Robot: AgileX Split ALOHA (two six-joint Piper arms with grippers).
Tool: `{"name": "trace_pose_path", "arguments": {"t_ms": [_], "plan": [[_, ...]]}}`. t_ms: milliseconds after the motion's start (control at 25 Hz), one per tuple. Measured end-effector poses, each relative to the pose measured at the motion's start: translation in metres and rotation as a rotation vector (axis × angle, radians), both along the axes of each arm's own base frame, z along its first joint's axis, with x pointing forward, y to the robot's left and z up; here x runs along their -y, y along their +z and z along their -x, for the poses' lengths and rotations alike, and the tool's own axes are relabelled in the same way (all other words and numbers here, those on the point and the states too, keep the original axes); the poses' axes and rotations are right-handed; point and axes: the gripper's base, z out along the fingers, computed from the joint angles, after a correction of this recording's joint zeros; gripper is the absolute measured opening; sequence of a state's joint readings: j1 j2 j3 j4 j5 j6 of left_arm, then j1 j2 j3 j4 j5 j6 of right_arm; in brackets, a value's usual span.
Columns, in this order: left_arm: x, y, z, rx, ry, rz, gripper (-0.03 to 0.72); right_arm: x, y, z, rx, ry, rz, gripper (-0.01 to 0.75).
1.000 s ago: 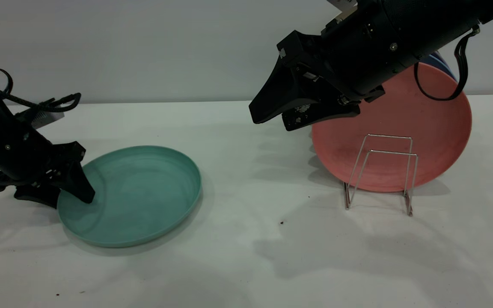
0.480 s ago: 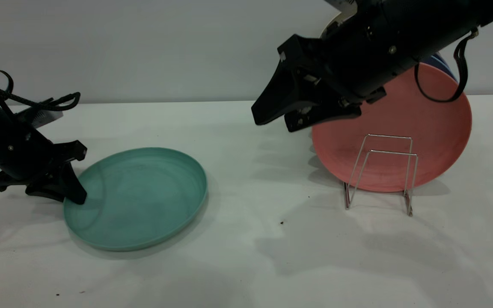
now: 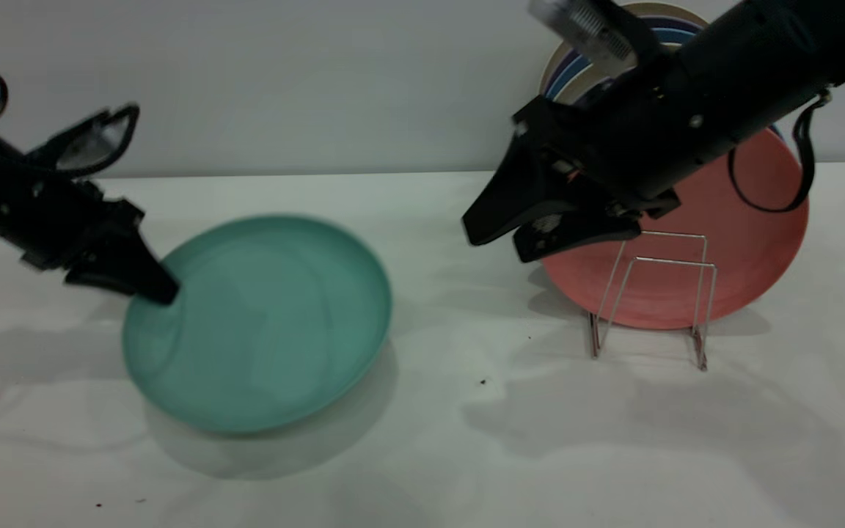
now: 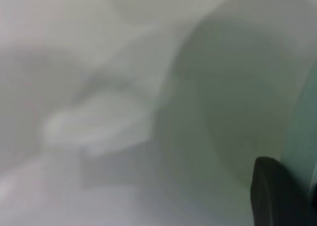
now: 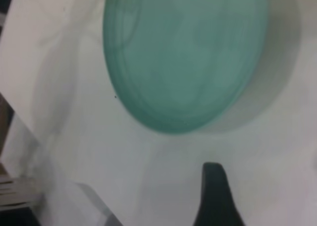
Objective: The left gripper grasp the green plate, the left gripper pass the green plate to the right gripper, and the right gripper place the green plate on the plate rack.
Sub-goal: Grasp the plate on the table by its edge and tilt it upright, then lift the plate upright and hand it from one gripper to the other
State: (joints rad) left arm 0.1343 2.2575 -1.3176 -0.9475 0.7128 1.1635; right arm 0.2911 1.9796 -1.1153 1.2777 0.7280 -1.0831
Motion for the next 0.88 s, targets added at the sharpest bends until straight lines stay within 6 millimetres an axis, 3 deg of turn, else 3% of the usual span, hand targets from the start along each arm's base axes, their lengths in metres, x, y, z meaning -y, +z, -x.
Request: {"name": "trace_pose_path", "arguments": {"t_ms": [280, 640, 880], "plan": [[0.026, 0.009, 0.000, 0.069, -0.112, 0.126, 0.017, 0.002, 0.002, -0.021, -0.026, 0.056, -0.084, 0.529], [0.067, 0.010, 0.004, 0.075, -0.212, 0.142, 0.017, -0.002, -0.005, -0.021, -0.064, 0.074, -0.107, 0.529], [0.080, 0.009, 0.002, 0.116, -0.221, 0.123, 0.016, -0.005, -0.007, -0.019, -0.055, 0.099, -0.077, 0.529]]}}
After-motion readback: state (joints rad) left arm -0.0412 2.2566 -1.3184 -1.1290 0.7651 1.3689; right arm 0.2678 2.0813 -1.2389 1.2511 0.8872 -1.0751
